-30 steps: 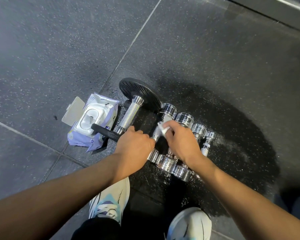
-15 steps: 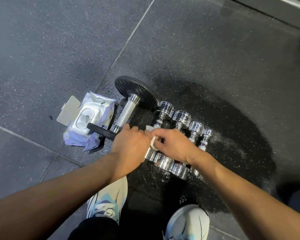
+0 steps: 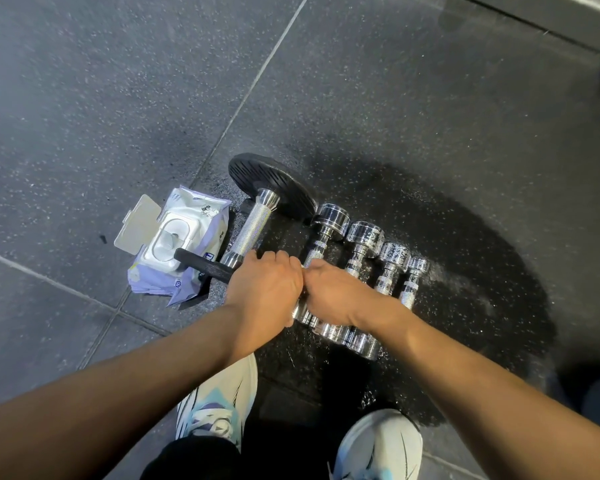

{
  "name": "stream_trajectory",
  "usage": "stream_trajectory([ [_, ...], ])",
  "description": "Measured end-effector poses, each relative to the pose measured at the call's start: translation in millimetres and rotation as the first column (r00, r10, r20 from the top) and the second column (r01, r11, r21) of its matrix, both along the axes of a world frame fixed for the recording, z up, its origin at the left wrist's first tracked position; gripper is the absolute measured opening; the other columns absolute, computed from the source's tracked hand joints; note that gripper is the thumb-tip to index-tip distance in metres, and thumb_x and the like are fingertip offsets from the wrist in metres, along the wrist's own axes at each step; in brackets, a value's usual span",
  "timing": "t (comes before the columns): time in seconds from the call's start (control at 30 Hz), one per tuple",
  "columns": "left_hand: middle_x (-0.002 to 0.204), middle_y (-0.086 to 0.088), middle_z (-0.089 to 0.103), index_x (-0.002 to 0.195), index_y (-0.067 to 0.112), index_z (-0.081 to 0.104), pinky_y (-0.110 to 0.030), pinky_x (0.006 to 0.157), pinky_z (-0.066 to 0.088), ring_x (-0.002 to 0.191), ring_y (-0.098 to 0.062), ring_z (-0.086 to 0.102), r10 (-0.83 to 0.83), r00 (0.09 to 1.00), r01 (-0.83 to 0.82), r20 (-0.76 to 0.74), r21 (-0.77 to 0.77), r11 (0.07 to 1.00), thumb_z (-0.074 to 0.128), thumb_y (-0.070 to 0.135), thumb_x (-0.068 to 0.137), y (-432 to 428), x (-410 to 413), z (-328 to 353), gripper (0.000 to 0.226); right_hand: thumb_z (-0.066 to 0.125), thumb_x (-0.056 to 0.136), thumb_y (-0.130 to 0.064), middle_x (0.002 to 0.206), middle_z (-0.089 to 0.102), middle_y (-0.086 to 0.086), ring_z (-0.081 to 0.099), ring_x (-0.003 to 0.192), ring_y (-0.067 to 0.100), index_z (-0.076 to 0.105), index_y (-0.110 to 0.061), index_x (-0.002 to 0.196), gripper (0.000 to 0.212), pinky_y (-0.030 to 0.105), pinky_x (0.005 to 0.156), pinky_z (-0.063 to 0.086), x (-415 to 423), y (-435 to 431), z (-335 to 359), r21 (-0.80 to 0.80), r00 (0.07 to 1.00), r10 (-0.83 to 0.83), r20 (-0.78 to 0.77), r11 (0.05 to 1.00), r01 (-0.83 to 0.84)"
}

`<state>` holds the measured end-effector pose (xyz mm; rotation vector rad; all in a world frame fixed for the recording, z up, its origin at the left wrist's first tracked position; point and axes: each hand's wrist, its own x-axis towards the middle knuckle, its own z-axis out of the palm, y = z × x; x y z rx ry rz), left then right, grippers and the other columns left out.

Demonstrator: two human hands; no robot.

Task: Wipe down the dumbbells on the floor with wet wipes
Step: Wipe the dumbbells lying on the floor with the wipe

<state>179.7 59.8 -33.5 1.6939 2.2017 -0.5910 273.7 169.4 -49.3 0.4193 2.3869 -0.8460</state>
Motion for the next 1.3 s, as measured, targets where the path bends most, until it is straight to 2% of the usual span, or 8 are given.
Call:
stream_trajectory([
  [0.17, 0.122, -0.008, 0.055, 0.132, 0.005, 0.04, -0.045, 0.099, 0.044, 0.109, -0.024, 0.06, 0.003, 1.0, -0.003, 0.015, -0.016, 1.0, 0.075, 0.052, 0.083, 0.5, 2.5, 2.7, 0.076, 0.051, 0.103, -0.014, 0.097, 0.066, -0.011, 0.066, 0.082, 0.012, 0.068, -0.031, 0.106, 0.024, 0.031, 0.075, 0.057, 11.5, 16.1, 3.0, -0.138, 0.975, -0.205, -0.088, 0.972, 0.192],
  [0.37, 0.122, -0.007, 0.056, 0.129, 0.011, 0.044, -0.044, 0.098, 0.041, 0.11, -0.024, 0.059, 0.015, 1.0, -0.013, 0.019, -0.07, 0.997, 0.074, 0.046, 0.084, 3.7, 2.9, 2.2, 0.064, 0.044, 0.105, -0.012, 0.121, 0.07, -0.001, 0.051, 0.056, -0.002, 0.065, -0.026, 0.127, 0.034, 0.009, 0.044, 0.035, 27.0, 14.7, -2.5, -0.113, 0.975, -0.218, 0.039, 0.969, 0.221],
  [0.5, 0.124, -0.008, 0.058, 0.13, 0.011, 0.045, -0.045, 0.1, 0.04, 0.113, -0.025, 0.059, 0.016, 1.0, -0.015, 0.014, -0.084, 0.996, 0.074, 0.042, 0.086, 3.9, 2.6, 3.0, 0.062, 0.044, 0.107, -0.023, 0.091, 0.07, 0.004, 0.06, 0.061, 0.01, 0.05, -0.019, 0.121, 0.016, 0.023, 0.049, 0.045, 19.9, -0.4, -8.8, -0.112, 0.95, -0.304, 0.07, 0.944, 0.311],
  [0.67, 0.126, -0.008, 0.058, 0.133, 0.01, 0.044, -0.045, 0.102, 0.04, 0.116, -0.025, 0.058, 0.022, 1.0, -0.02, 0.019, -0.099, 0.995, 0.073, 0.037, 0.088, 4.7, 3.0, 4.6, 0.059, 0.044, 0.104, -0.014, 0.087, 0.065, 0.004, 0.062, 0.07, 0.017, 0.045, -0.017, 0.116, 0.013, 0.028, 0.054, 0.045, 11.9, -5.1, -8.6, -0.128, 0.937, -0.334, 0.105, 0.93, 0.346],
  [0.87, 0.125, -0.008, 0.058, 0.133, 0.009, 0.046, -0.046, 0.103, 0.04, 0.115, -0.026, 0.058, 0.022, 1.0, -0.019, 0.022, -0.126, 0.992, 0.072, 0.032, 0.091, 5.0, 1.9, 3.7, 0.054, 0.049, 0.098, -0.003, 0.096, 0.069, -0.001, 0.06, 0.062, 0.014, 0.06, -0.028, 0.101, 0.028, 0.021, 0.046, 0.042, 15.9, 17.7, 11.3, -0.235, 0.918, -0.395, 0.035, 0.89, 0.392],
  [0.97, 0.124, -0.008, 0.06, 0.134, 0.008, 0.047, -0.046, 0.104, 0.04, 0.116, -0.026, 0.057, 0.025, 1.0, -0.023, 0.018, -0.133, 0.991, 0.071, 0.033, 0.092, 5.5, 1.6, 4.8, 0.054, 0.043, 0.095, 0.0, 0.111, 0.071, 0.0, 0.067, 0.072, 0.024, 0.051, -0.036, 0.1, 0.038, 0.041, 0.056, 0.054, 16.2, 12.0, 5.4, -0.264, 0.959, -0.283, -0.005, 0.925, 0.272],
  [1.13, 0.124, -0.006, 0.061, 0.134, 0.012, 0.049, -0.043, 0.099, 0.041, 0.115, -0.025, 0.057, 0.009, 0.999, -0.004, 0.037, -0.118, 0.993, 0.067, 0.035, 0.093, 3.7, 0.2, 3.8, 0.05, 0.046, 0.087, 0.003, 0.104, 0.052, 0.002, 0.051, 0.102, 0.019, 0.044, -0.033, 0.125, 0.053, 0.043, 0.088, 0.051, 20.4, 6.0, -9.5, -0.031, 0.983, -0.097, -0.154, 0.995, 0.094],
  [1.3, 0.128, -0.007, 0.059, 0.137, 0.013, 0.047, -0.045, 0.101, 0.04, 0.118, -0.026, 0.055, 0.008, 0.999, -0.002, 0.042, -0.147, 0.989, 0.069, 0.036, 0.091, 5.1, 0.3, 2.3, 0.056, 0.053, 0.084, 0.001, 0.107, 0.067, -0.002, 0.046, 0.097, 0.02, 0.049, -0.023, 0.138, 0.059, 0.038, 0.082, 0.043, 30.2, 20.0, -24.9, 0.374, 0.937, 0.114, -0.329, 0.927, 0.018],
])
